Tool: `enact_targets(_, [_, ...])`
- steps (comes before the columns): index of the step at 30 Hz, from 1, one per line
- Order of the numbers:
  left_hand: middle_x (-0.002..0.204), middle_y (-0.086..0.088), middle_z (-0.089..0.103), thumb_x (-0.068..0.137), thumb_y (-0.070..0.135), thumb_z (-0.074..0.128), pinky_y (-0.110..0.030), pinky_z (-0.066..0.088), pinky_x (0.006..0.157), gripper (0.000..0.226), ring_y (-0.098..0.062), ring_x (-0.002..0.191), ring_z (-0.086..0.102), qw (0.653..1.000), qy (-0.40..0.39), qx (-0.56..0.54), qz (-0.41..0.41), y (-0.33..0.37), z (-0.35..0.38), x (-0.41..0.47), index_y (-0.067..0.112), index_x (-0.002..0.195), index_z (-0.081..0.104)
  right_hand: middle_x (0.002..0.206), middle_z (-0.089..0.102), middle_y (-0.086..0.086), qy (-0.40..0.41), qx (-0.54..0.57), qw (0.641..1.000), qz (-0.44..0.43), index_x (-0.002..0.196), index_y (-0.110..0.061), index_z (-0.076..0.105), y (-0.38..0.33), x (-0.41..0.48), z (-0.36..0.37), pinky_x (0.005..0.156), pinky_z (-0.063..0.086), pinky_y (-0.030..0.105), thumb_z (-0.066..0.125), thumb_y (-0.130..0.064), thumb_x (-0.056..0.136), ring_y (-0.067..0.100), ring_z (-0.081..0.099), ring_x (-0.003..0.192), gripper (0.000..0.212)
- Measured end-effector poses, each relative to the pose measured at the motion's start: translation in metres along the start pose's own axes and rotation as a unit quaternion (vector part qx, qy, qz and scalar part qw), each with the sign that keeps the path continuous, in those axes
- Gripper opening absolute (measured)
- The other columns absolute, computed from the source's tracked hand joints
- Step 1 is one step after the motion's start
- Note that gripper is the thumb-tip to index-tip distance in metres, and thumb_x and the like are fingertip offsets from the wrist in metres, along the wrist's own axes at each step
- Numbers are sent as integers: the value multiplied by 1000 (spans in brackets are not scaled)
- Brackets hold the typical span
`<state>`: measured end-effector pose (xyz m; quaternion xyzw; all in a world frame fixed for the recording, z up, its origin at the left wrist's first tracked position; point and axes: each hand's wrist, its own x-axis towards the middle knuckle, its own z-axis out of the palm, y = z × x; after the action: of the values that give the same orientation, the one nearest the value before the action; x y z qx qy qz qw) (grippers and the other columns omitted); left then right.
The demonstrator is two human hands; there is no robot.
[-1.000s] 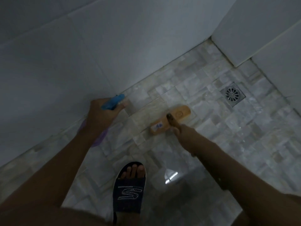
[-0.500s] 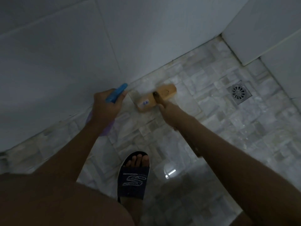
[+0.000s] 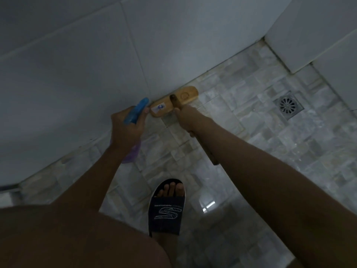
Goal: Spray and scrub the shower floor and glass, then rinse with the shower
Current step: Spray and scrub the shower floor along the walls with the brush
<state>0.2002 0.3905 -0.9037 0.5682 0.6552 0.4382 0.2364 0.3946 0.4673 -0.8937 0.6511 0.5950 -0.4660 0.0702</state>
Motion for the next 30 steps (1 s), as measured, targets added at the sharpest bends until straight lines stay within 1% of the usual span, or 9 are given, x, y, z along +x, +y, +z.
enact_targets(3, [62,-20,63,95,42,67,-50,50,52,49,-37,57,63,999,-38,-16,-32,-4,9,4,-2,74,67,127,57,18,5,31,999,11,140,-11,46,33,-24,0,65,52,35,30,-46,107,31,61,92,51])
enact_targets(7, [55,-5,53,93,40,66,-36,45,48,47,-12,50,50,994,-105,-2,-13,22,46,19,3,65,58,109,58,13,41,81,991,104,133,-15,49,107,-69,-19,40,49,29,29,-50,105,28,61,74,48])
enact_targets(11, [60,-13,60,86,36,79,-36,50,53,45,-17,53,54,984,-172,-14,-31,53,102,44,-1,66,60,114,62,19,97,115,969,195,132,-10,51,174,-94,-50,49,54,35,29,-49,106,33,64,77,52])
enact_targets(14, [59,-8,62,74,37,88,-27,48,56,41,-11,53,53,974,-215,-40,-56,74,150,56,6,63,63,103,60,18,111,169,947,248,135,-9,47,206,-110,-62,37,45,26,30,-51,105,28,59,59,54])
enact_targets(17, [54,3,57,73,36,89,-22,43,52,36,-10,48,50,965,-257,-16,-44,93,187,69,14,60,63,108,60,18,125,184,945,242,135,-13,46,217,-116,-58,38,45,27,30,-51,105,29,60,68,51])
enact_targets(21, [58,2,60,73,34,89,-22,46,56,33,-6,51,51,973,-228,-31,20,97,210,112,14,64,64,102,59,13,128,201,940,243,118,-13,49,215,-101,-59,46,50,33,30,-52,104,28,60,78,46])
enact_targets(25, [62,-1,64,74,39,87,-27,46,58,22,-2,56,48,973,-220,-15,74,94,219,150,34,78,66,103,59,12,139,209,939,235,123,-10,51,215,-83,-73,59,53,37,31,-51,105,26,60,78,49])
enact_targets(28, [50,7,52,77,43,85,-30,42,50,42,-5,50,43,983,-172,-20,63,89,223,154,17,58,58,109,60,13,125,209,941,236,127,-12,49,221,-80,-73,54,52,35,31,-53,104,26,63,81,50])
enact_targets(30, [56,-5,62,80,43,82,-35,47,50,44,-14,50,53,986,-143,-30,80,83,225,152,8,62,63,107,61,12,111,206,944,234,125,-12,50,221,-80,-73,58,54,35,31,-52,104,23,61,79,49])
